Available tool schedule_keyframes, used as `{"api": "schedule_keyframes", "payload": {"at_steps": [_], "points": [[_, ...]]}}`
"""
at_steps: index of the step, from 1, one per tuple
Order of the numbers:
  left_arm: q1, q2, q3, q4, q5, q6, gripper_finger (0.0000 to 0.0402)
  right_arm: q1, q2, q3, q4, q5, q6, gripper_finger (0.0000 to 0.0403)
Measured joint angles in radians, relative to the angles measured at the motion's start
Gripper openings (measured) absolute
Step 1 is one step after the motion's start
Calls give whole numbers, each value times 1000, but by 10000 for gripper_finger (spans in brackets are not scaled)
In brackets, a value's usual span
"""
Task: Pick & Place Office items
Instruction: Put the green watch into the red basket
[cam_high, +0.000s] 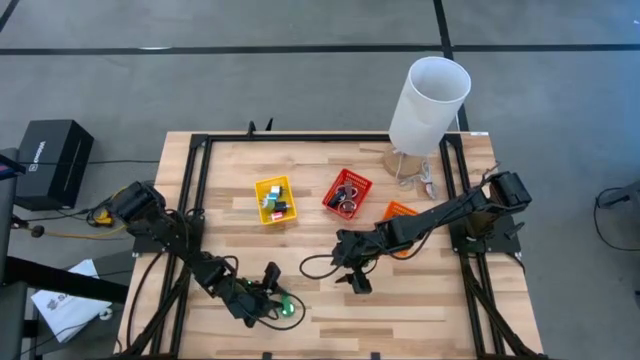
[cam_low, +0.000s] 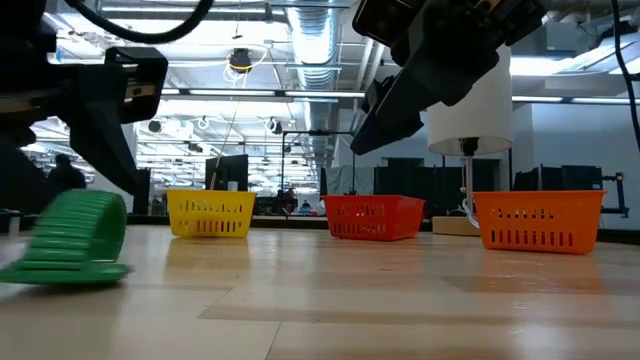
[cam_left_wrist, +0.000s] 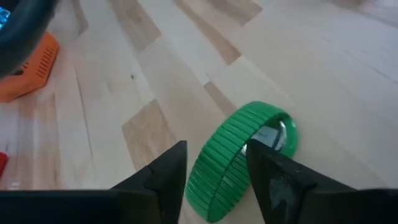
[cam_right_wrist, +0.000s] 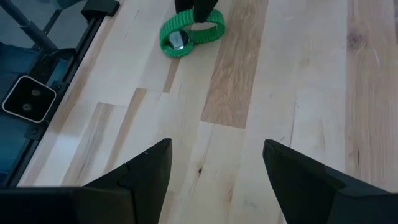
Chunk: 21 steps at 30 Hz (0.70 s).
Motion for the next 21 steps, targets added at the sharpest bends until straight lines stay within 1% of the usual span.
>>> {"api": "schedule_keyframes", "payload": {"at_steps": [3, 8, 11, 15, 21], "points": [[7, 0, 0, 1, 0, 0, 129, 0, 0, 0, 0, 0, 30, 244], [7, 0, 0, 4, 0, -3, 71, 6, 0, 0, 0, 0, 33, 244], [7, 0, 0, 5, 0, -3, 44, 8, 0, 0, -1, -1, 33, 244], [9, 0, 0, 6, 0, -3, 22, 15, 0, 0, -1, -1, 33, 244], [14, 0, 0, 12, -6, -3, 7, 21, 0, 0, -1, -2, 35, 244]]}}
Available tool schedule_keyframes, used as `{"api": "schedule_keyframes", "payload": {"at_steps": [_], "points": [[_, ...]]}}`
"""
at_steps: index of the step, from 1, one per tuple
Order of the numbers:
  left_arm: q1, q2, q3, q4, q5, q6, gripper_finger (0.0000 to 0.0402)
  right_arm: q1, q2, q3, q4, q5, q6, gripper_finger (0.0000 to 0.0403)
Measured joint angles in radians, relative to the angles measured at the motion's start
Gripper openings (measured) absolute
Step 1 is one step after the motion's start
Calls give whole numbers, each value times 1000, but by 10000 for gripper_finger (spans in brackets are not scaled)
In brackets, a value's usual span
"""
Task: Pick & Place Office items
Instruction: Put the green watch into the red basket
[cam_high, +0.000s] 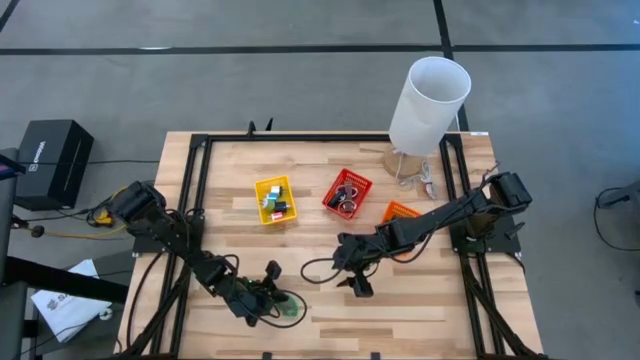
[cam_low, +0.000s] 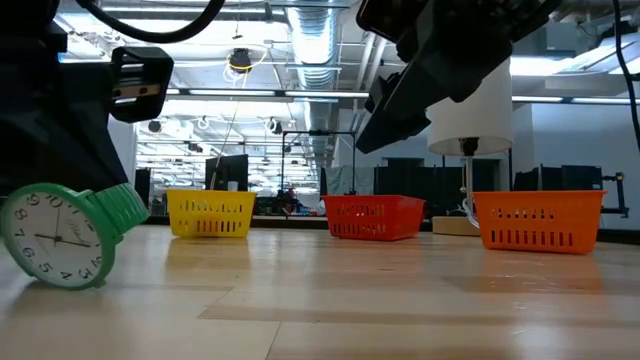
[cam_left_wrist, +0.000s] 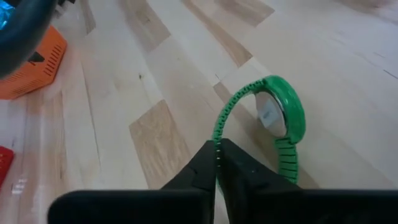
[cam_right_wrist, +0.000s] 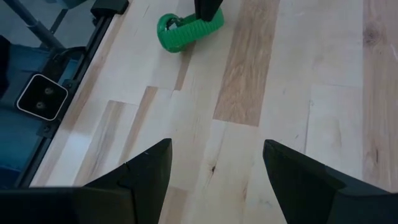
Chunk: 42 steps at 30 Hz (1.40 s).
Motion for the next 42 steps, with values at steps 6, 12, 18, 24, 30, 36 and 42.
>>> {"api": "schedule_keyframes", "payload": {"at_steps": [6, 12, 18, 24, 30, 36, 42], "points": [[0, 0, 0, 10, -47, 1, 3, 0, 0, 0, 4, 1, 0, 244], [0, -1, 35, 24, -207, 46, 2, -1, 0, 0, 67, 2, 65, 244], [8, -1, 69, 37, -312, 215, 1, -16, 0, 0, 118, 0, 300, 244], [38, -1, 91, 59, -370, 350, 1, -17, 0, 0, 149, -15, 372, 244], [71, -1, 94, 135, -395, 434, 1, -17, 0, 0, 213, -26, 381, 244], [128, -1, 94, 113, -234, 187, 12, -23, 0, 0, 180, -26, 381, 244], [193, -1, 94, -17, -95, 120, 91, -21, 0, 0, 179, -37, 371, 244]]}}
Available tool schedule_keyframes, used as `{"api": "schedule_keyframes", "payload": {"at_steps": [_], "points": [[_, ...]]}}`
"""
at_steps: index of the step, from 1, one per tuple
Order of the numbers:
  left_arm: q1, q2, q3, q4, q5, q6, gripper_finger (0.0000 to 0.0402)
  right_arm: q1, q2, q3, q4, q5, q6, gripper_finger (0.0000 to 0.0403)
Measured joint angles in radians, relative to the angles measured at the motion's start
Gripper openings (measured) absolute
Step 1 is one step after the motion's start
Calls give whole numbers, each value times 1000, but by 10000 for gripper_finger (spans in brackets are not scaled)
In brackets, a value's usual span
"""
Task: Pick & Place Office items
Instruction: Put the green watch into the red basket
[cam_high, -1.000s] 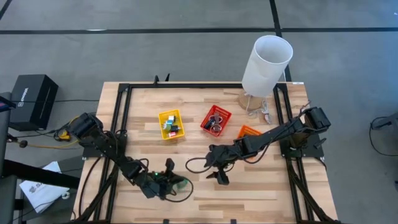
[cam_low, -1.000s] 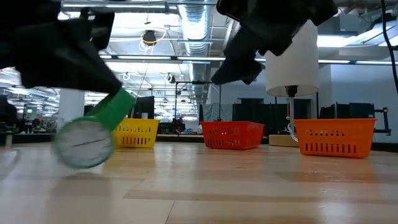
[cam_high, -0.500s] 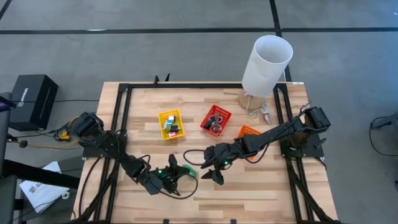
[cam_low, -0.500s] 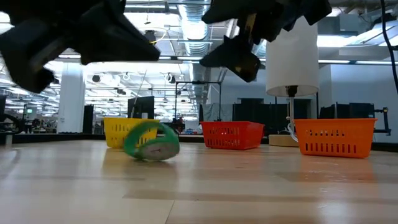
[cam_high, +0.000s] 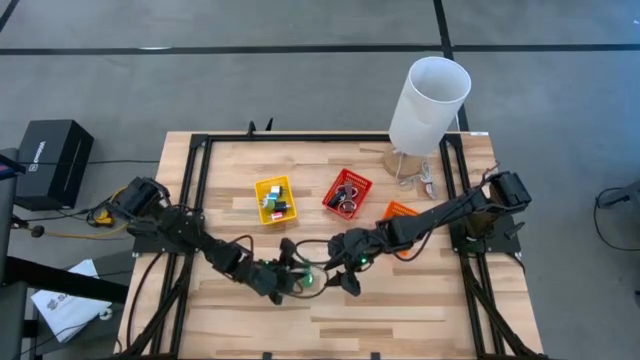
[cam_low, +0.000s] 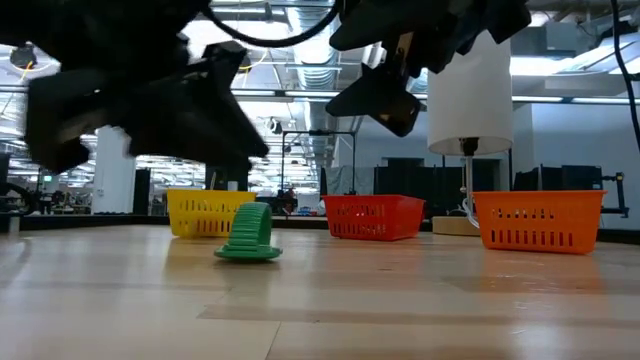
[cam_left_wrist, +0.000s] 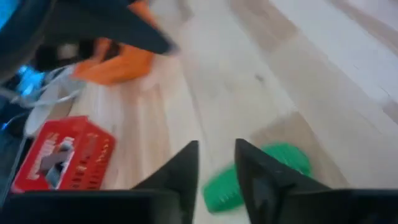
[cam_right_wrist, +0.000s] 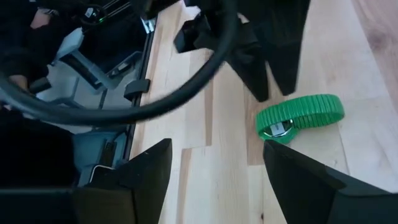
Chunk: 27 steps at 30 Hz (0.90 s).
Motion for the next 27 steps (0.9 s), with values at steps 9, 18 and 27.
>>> {"api": "schedule_keyframes", "payload": {"at_steps": [9, 18, 27], "points": [[-15, 0, -38, -73, 13, 302, 214, 0, 0, 0, -3, -21, -16, 244], [74, 68, -40, 30, 96, 473, 233, -1, 0, 0, -9, -25, -17, 244], [98, 144, -40, 180, 110, 519, 205, 6, 0, -1, -26, -25, -19, 244]]}}
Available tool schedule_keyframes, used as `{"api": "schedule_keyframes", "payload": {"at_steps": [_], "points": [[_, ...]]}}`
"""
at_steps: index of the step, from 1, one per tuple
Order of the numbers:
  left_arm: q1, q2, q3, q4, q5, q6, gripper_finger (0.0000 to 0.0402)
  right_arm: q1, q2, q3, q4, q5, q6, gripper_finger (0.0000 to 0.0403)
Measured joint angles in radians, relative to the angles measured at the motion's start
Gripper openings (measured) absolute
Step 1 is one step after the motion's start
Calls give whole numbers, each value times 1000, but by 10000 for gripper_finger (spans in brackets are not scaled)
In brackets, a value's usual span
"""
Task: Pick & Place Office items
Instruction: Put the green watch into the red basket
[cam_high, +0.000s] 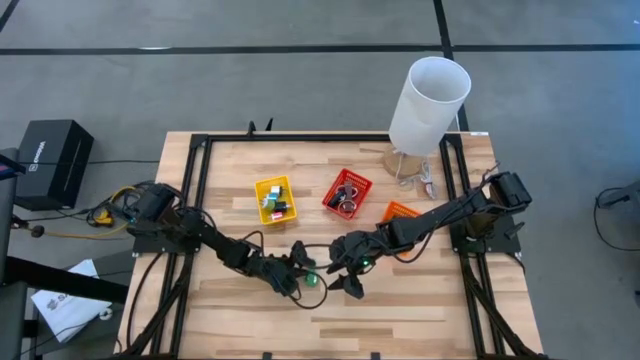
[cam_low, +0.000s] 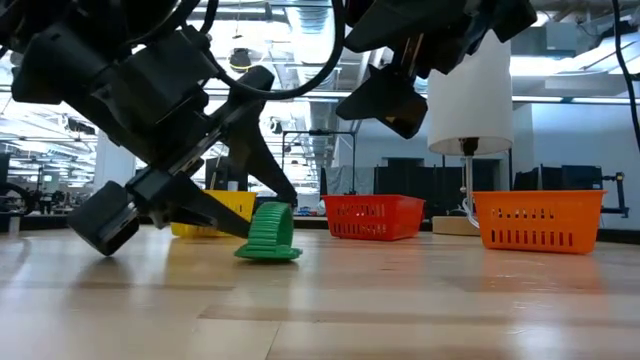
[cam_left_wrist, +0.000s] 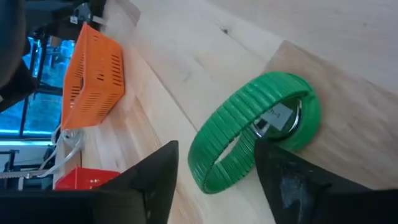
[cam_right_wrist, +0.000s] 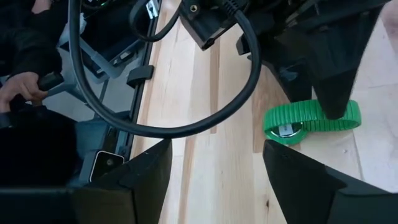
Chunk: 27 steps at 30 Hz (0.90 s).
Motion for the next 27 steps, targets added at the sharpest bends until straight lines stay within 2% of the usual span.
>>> {"api": "schedule_keyframes", "payload": {"at_steps": [5, 10, 17, 22, 27], "points": [[9, 0, 0, 6, 11, -4, 151, 0, 0, 0, 0, 0, 0, 244], [44, 0, 1, 19, 118, -24, 81, 0, 0, 0, -7, 1, 1, 244], [68, 0, 2, 32, 118, -62, 21, -1, 0, 0, -7, 5, 2, 244], [45, -5, 2, 47, 66, -62, 9, -1, 0, 0, -32, 6, 5, 244], [-7, -6, 2, 146, -115, 40, 7, -13, 0, 1, -42, 12, 88, 244]]}}
